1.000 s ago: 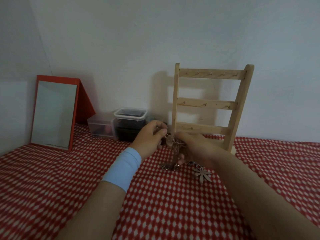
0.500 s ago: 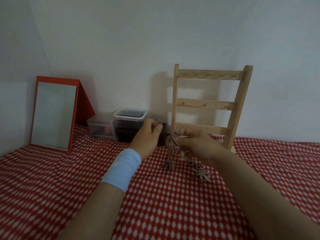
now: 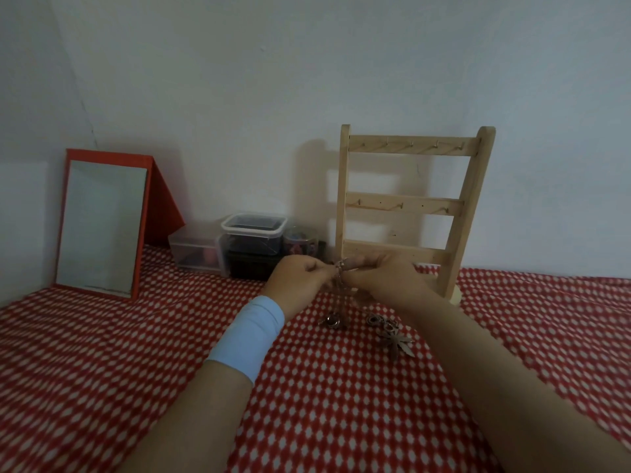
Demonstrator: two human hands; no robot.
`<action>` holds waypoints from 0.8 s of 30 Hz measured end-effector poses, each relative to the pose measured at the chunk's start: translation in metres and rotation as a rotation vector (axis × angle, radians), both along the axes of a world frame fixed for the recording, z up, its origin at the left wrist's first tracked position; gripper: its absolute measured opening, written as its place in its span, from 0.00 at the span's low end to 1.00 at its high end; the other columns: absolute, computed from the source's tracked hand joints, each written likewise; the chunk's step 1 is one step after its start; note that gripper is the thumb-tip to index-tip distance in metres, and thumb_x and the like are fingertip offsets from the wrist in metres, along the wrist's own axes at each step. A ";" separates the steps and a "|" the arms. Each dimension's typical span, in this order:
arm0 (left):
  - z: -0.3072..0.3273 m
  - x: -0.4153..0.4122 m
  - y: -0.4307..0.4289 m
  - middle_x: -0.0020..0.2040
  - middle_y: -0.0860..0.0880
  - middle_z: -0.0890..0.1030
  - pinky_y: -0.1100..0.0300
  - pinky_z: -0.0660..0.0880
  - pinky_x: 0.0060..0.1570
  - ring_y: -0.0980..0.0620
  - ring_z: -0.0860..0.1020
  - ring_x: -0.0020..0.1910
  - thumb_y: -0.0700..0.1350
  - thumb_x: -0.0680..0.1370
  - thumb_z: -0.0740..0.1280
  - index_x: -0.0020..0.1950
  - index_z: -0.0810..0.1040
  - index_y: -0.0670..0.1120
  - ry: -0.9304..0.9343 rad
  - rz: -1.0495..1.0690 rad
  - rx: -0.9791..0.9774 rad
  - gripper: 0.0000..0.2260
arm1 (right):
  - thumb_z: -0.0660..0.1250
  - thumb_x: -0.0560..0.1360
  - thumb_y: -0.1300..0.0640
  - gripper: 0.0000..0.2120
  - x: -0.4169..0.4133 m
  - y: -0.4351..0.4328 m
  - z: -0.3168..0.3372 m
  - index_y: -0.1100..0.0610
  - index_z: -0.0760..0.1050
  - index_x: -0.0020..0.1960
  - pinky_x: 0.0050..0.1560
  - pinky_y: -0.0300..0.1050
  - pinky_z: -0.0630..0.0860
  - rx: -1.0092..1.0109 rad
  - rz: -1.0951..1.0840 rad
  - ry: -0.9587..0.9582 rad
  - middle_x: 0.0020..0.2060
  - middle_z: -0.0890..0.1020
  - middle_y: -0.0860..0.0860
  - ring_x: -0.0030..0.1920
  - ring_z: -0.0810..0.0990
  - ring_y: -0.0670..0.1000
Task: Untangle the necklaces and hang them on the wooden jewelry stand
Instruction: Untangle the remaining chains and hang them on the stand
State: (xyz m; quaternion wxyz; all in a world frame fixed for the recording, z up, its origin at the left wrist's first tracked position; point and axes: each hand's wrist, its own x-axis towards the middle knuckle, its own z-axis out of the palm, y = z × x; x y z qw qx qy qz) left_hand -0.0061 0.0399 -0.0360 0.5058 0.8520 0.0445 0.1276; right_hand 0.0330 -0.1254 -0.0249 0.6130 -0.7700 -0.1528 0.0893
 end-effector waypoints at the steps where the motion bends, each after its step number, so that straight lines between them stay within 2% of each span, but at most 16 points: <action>1: 0.000 0.000 -0.001 0.43 0.45 0.84 0.48 0.80 0.53 0.47 0.82 0.46 0.46 0.80 0.64 0.43 0.84 0.42 -0.009 0.037 -0.031 0.12 | 0.76 0.73 0.66 0.05 0.000 0.001 -0.002 0.59 0.85 0.46 0.32 0.39 0.81 -0.039 -0.016 -0.005 0.39 0.87 0.54 0.31 0.83 0.48; 3: 0.003 0.000 -0.001 0.44 0.41 0.83 0.43 0.80 0.53 0.44 0.81 0.44 0.46 0.82 0.61 0.45 0.82 0.39 -0.033 0.047 -0.121 0.15 | 0.77 0.72 0.66 0.05 0.000 0.000 -0.005 0.57 0.84 0.44 0.31 0.39 0.80 -0.091 -0.032 -0.028 0.40 0.87 0.55 0.30 0.82 0.47; 6: 0.010 -0.003 -0.001 0.43 0.45 0.82 0.50 0.81 0.48 0.51 0.79 0.40 0.47 0.83 0.59 0.48 0.81 0.43 -0.003 0.014 -0.310 0.13 | 0.75 0.74 0.66 0.06 0.000 -0.002 -0.006 0.56 0.82 0.43 0.30 0.41 0.80 -0.050 0.048 -0.001 0.40 0.87 0.56 0.29 0.79 0.49; 9: 0.008 0.001 0.005 0.45 0.44 0.80 0.47 0.81 0.51 0.49 0.79 0.41 0.46 0.84 0.59 0.51 0.79 0.42 0.055 -0.005 -0.455 0.12 | 0.71 0.76 0.66 0.06 0.002 -0.002 -0.006 0.56 0.80 0.46 0.30 0.42 0.80 -0.026 0.089 0.041 0.34 0.86 0.50 0.27 0.77 0.49; 11: 0.007 0.000 0.008 0.42 0.45 0.78 0.48 0.82 0.45 0.50 0.78 0.36 0.46 0.84 0.58 0.49 0.77 0.43 0.066 -0.009 -0.600 0.11 | 0.70 0.77 0.66 0.06 0.005 -0.002 -0.005 0.57 0.80 0.50 0.31 0.43 0.79 -0.046 0.142 0.069 0.34 0.85 0.49 0.27 0.77 0.49; 13: 0.008 0.000 0.011 0.37 0.46 0.76 0.50 0.81 0.40 0.51 0.76 0.32 0.46 0.84 0.57 0.46 0.76 0.44 0.057 -0.026 -0.725 0.12 | 0.72 0.76 0.62 0.10 0.008 -0.007 -0.002 0.55 0.80 0.56 0.36 0.44 0.80 -0.187 0.293 0.096 0.42 0.87 0.52 0.31 0.79 0.49; 15: 0.008 0.000 0.015 0.31 0.49 0.73 0.53 0.79 0.34 0.52 0.72 0.28 0.47 0.85 0.56 0.43 0.74 0.45 0.088 -0.067 -0.795 0.14 | 0.74 0.76 0.55 0.14 0.008 -0.015 0.006 0.51 0.80 0.61 0.41 0.42 0.80 -0.456 0.501 0.098 0.49 0.88 0.53 0.36 0.82 0.48; 17: 0.010 -0.002 0.021 0.27 0.51 0.67 0.59 0.72 0.28 0.53 0.65 0.23 0.47 0.84 0.56 0.40 0.72 0.46 0.191 -0.114 -0.684 0.14 | 0.71 0.79 0.50 0.11 0.007 -0.021 0.013 0.49 0.81 0.61 0.42 0.42 0.80 -0.606 0.658 0.105 0.51 0.88 0.50 0.40 0.84 0.49; 19: 0.013 -0.008 0.028 0.26 0.51 0.65 0.61 0.67 0.26 0.54 0.63 0.22 0.46 0.83 0.57 0.40 0.74 0.45 0.351 -0.177 -0.353 0.13 | 0.69 0.79 0.48 0.10 0.004 -0.023 0.018 0.50 0.84 0.57 0.41 0.43 0.79 -0.612 0.648 0.084 0.49 0.88 0.47 0.41 0.85 0.49; 22: 0.021 -0.018 0.037 0.29 0.50 0.71 0.59 0.72 0.30 0.53 0.69 0.26 0.48 0.81 0.64 0.46 0.82 0.43 0.635 -0.264 0.193 0.11 | 0.69 0.79 0.49 0.09 0.009 -0.023 0.015 0.52 0.86 0.51 0.38 0.39 0.78 -0.568 0.473 -0.099 0.38 0.86 0.45 0.34 0.81 0.45; 24: 0.024 -0.021 0.039 0.39 0.49 0.81 0.58 0.78 0.37 0.52 0.77 0.34 0.51 0.77 0.69 0.50 0.84 0.47 0.725 -0.239 0.420 0.10 | 0.69 0.80 0.49 0.06 0.014 -0.020 0.008 0.48 0.85 0.49 0.44 0.39 0.81 -0.563 0.366 -0.222 0.41 0.86 0.45 0.39 0.82 0.44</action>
